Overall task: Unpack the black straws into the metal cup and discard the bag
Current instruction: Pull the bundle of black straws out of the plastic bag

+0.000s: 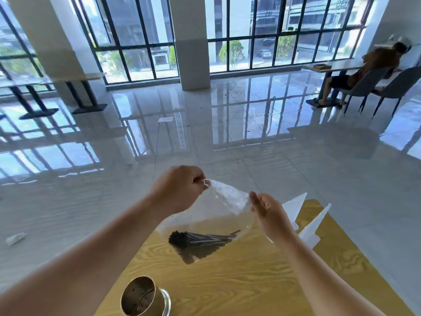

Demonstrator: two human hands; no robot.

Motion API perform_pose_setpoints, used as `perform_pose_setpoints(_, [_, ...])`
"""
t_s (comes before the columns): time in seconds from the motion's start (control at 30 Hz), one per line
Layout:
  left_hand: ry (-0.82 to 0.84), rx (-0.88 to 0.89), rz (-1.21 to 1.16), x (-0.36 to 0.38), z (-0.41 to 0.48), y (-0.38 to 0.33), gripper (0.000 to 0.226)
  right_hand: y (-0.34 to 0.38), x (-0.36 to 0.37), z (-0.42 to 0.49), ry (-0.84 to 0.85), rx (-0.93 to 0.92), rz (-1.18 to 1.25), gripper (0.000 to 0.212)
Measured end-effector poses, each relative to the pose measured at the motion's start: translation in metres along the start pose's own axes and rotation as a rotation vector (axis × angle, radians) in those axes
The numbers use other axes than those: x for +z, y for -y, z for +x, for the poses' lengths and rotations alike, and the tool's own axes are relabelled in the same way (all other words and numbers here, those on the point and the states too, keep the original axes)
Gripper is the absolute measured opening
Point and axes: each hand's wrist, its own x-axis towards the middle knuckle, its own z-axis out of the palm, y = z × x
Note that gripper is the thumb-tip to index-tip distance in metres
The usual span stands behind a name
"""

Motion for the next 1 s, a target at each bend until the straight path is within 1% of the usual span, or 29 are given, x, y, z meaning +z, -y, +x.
perform_pose_setpoints(0.07, [-0.014, -0.028, -0.024, -0.015, 0.002, -0.006, 0.018, -0.014, 0.006, -0.004, -0.055, 0.055, 0.039, 0.081])
perform_pose_setpoints(0.1, [-0.034, -0.039, -0.054, -0.022, 0.003, -0.008, 0.022, -0.021, 0.010, -0.006, -0.065, 0.091, 0.070, 0.083])
perform_pose_setpoints(0.17, [-0.070, -0.062, -0.136, -0.034, 0.003, -0.010, 0.028, -0.028, 0.018, -0.011, -0.049, 0.178, 0.163, 0.099])
perform_pose_setpoints(0.2, [-0.094, -0.076, -0.187, -0.040, 0.001, -0.010, 0.030, -0.028, 0.024, -0.013, -0.006, 0.249, 0.228, 0.105])
perform_pose_setpoints(0.23, [-0.117, -0.091, -0.245, -0.046, -0.001, -0.010, 0.031, -0.028, 0.031, -0.015, 0.068, 0.340, 0.304, 0.107])
perform_pose_setpoints(0.3, [-0.152, -0.132, -0.371, -0.055, -0.007, -0.007, 0.033, -0.022, 0.047, -0.020, 0.296, 0.510, 0.554, 0.106])
perform_pose_setpoints(0.33, [-0.167, -0.149, -0.426, -0.059, -0.011, -0.004, 0.033, -0.017, 0.056, -0.023, 0.414, 0.567, 0.692, 0.107])
perform_pose_setpoints(0.4, [-0.211, -0.173, -0.489, -0.067, -0.020, 0.006, 0.033, -0.007, 0.072, -0.029, 0.616, 0.634, 0.959, 0.107])
perform_pose_setpoints(0.47, [-0.279, -0.194, -0.479, -0.074, -0.028, 0.023, 0.030, 0.006, 0.083, -0.031, 0.754, 0.701, 1.214, 0.094])
perform_pose_setpoints(0.5, [-0.332, -0.210, -0.454, -0.077, -0.033, 0.033, 0.024, 0.014, 0.086, -0.031, 0.754, 0.726, 1.280, 0.084])
perform_pose_setpoints(0.53, [-0.404, -0.238, -0.421, -0.080, -0.038, 0.044, 0.015, 0.021, 0.089, -0.029, 0.711, 0.722, 1.288, 0.075])
perform_pose_setpoints(0.57, [-0.493, -0.277, -0.374, -0.083, -0.044, 0.055, 0.014, 0.027, 0.092, -0.025, 0.656, 0.686, 1.262, 0.068])
perform_pose_setpoints(0.63, [-0.661, -0.335, -0.228, -0.087, -0.058, 0.080, 0.036, 0.039, 0.096, -0.017, 0.579, 0.594, 1.177, 0.062])
perform_pose_setpoints(0.7, [-0.721, -0.325, -0.081, -0.091, -0.070, 0.104, 0.042, 0.051, 0.095, -0.010, 0.537, 0.521, 1.116, 0.061])
perform_pose_setpoints(0.73, [-0.704, -0.318, -0.030, -0.093, -0.075, 0.115, 0.041, 0.057, 0.094, -0.008, 0.513, 0.500, 1.097, 0.060])
perform_pose_setpoints(0.8, [-0.638, -0.303, -0.032, -0.094, -0.080, 0.132, 0.034, 0.066, 0.090, -0.003, 0.459, 0.470, 1.070, 0.056])
perform_pose_setpoints(0.87, [-0.582, -0.311, -0.140, -0.096, -0.084, 0.142, 0.027, 0.077, 0.086, -0.002, 0.413, 0.444, 1.040, 0.051])
perform_pose_setpoints(0.97, [-0.489, -0.400, -0.397, -0.105, -0.088, 0.152, 0.041, 0.094, 0.081, -0.004, 0.367, 0.415, 0.998, 0.053])
perform_pose_setpoints(1.0, [-0.474, -0.404, -0.441, -0.109, -0.088, 0.155, 0.041, 0.100, 0.079, -0.005, 0.349, 0.405, 0.998, 0.053])
